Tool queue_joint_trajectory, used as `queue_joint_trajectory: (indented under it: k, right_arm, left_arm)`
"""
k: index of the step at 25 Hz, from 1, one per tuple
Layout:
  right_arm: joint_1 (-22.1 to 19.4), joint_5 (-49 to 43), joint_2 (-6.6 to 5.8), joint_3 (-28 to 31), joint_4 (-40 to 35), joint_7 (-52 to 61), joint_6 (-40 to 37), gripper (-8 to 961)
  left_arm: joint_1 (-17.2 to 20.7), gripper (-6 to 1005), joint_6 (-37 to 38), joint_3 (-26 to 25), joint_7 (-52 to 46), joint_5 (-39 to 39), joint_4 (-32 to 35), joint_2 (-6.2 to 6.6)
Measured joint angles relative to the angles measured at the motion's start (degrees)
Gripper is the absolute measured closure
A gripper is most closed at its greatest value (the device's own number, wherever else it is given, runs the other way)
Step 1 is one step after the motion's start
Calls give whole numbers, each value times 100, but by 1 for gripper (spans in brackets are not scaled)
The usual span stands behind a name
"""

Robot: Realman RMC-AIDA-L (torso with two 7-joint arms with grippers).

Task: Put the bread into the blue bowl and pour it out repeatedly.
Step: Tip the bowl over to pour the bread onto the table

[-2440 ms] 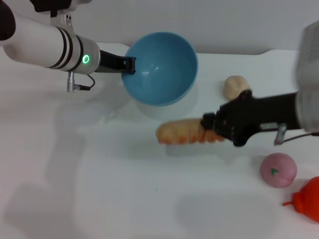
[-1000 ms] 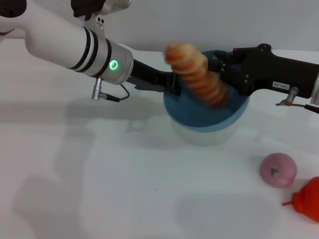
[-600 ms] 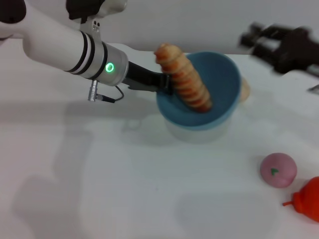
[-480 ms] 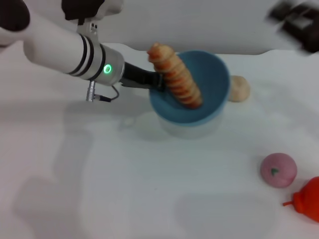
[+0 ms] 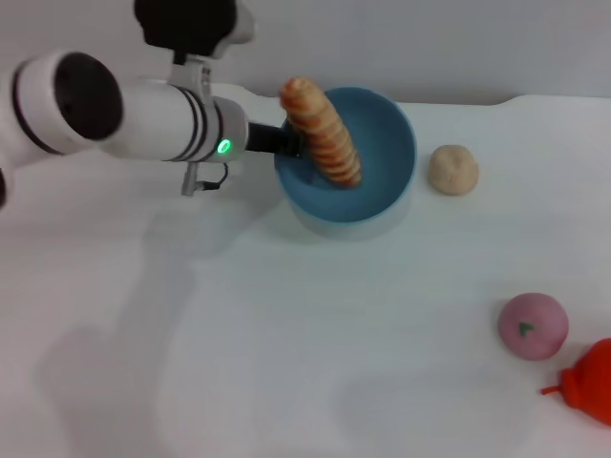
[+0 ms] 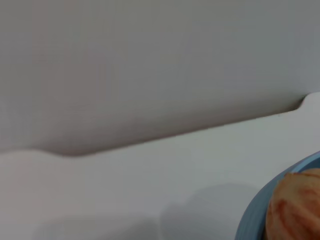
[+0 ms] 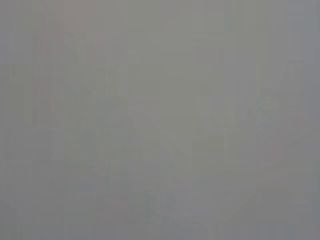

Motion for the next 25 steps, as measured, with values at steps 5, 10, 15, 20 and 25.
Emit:
queue_joint_trajectory:
  k: [5,10,15,20,25]
  right_arm:
    - [4,41,-8,178,661,-187,-302,606]
    - [3,51,-7,357,1044,-189,-311,606]
    - [16,56,-10,477,1240,-192,-311,606]
    - [32,58,-5,659,1445,-193,-305,605]
    - [42,61,-3,674,1528,-193,-321,605]
  left_arm:
    - [-52,1000,948,631,-20,1,-138,-37]
    - [-45,1001,2086,1583,-1,6,-256,-39]
    - [46,1001,3399,2470,0,104,-436,-67]
    - [207,1001,4465,3039,109,287,-473,-81]
    - [224,1000,5003,3429,537,399,-656,-95]
